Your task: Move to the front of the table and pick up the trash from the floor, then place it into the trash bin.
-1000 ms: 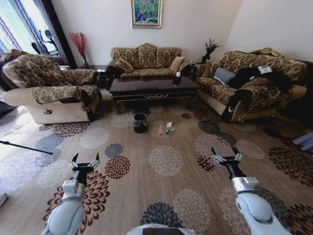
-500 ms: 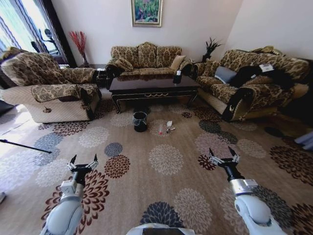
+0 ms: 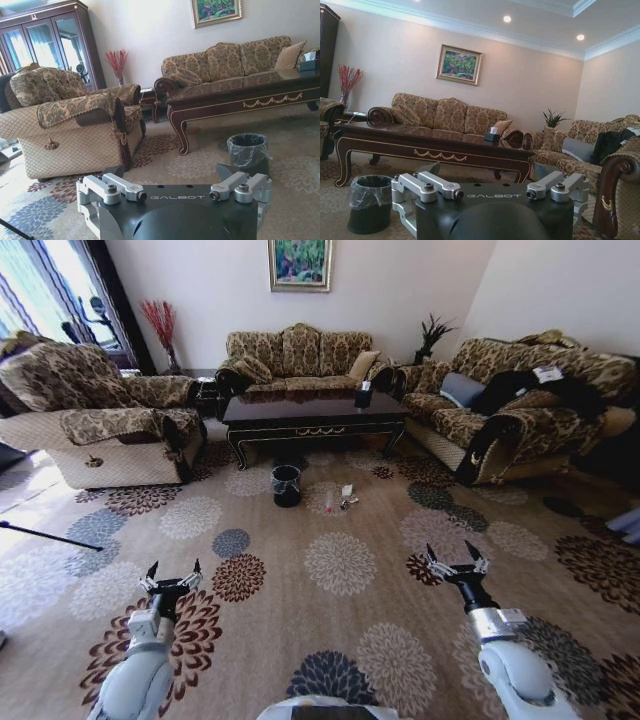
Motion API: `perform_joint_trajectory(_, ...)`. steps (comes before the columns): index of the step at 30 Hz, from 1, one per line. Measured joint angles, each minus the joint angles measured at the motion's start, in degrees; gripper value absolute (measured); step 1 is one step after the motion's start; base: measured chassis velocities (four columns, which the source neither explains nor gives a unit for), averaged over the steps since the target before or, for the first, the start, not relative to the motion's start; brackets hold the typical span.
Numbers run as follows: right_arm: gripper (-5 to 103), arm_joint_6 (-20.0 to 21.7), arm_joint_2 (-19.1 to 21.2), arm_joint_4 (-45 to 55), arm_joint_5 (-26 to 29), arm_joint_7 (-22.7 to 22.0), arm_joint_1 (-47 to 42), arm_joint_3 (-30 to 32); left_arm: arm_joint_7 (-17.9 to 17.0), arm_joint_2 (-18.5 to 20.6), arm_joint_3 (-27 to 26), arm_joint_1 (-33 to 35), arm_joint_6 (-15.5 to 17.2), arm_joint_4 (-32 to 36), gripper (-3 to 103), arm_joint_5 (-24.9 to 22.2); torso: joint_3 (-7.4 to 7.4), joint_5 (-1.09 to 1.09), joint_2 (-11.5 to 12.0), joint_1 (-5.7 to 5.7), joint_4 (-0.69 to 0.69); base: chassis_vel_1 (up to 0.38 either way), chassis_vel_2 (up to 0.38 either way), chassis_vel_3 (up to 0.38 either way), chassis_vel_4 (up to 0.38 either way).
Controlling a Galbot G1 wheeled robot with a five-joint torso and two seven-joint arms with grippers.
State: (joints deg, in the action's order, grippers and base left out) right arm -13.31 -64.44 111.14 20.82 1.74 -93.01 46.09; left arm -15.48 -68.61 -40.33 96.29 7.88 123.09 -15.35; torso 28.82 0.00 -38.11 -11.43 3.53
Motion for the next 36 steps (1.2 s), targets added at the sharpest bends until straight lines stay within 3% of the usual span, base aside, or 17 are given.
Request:
perform_joint_trajectory(24, 100, -0.3, -1.4, -0.6, -1.3, 0.3, -1.5, -0.3, 0.5, -2.1, -0.6, 0.0, -1.0, -0.9, 100, -0.6, -3.35, 0.0, 5.7, 2.35, 0.01, 0.0, 0.0, 0.0, 0.0)
perform_joint_trajectory(36, 100, -0.6, -2.4, 0.1, -2.2, 0.6, -1.6, -1.2, 1.0, -0.9, 3.2, 0.2, -0.6, 1.3, 100, -1.3, -5.17, 0.0, 8.6, 3.45, 0.0, 0.0, 0.0, 0.0, 0.0)
